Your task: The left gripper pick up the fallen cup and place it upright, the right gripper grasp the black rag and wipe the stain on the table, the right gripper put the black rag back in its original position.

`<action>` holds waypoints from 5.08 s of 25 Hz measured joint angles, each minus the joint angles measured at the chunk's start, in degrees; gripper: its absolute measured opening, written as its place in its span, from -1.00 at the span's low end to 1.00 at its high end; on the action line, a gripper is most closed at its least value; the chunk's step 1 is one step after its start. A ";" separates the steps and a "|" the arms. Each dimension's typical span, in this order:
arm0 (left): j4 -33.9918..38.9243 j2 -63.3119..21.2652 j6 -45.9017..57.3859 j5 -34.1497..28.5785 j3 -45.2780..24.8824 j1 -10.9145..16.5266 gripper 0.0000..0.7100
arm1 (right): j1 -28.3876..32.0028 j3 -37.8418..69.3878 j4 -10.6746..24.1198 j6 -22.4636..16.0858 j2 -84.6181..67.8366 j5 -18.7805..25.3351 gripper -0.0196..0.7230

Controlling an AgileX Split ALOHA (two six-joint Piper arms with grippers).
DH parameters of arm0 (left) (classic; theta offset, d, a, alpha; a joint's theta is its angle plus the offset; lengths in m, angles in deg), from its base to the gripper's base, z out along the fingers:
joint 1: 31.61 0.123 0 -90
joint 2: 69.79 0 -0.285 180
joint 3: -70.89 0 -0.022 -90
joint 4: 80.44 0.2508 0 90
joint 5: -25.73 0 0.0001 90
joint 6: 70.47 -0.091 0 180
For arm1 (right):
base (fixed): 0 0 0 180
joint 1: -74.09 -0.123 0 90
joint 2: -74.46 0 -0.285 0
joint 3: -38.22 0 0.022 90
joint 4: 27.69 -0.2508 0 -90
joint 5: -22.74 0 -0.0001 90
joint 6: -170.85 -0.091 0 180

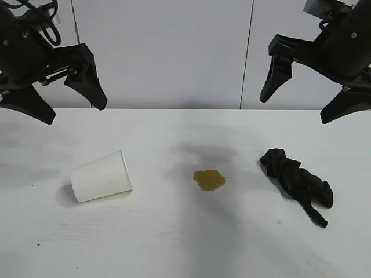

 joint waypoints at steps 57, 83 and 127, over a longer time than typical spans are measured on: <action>26.16 14.85 -25.64 3.58 2.95 -15.43 0.92 | 0.00 0.00 0.90 0.02 0.00 0.26 0.90; 21.15 10.10 -28.65 9.18 2.88 -15.11 0.22 | 0.00 0.00 1.97 0.02 0.00 1.25 0.90; -66.36 21.48 -138.13 -24.52 -15.30 10.64 0.71 | 0.00 0.00 2.00 0.02 0.00 1.76 0.90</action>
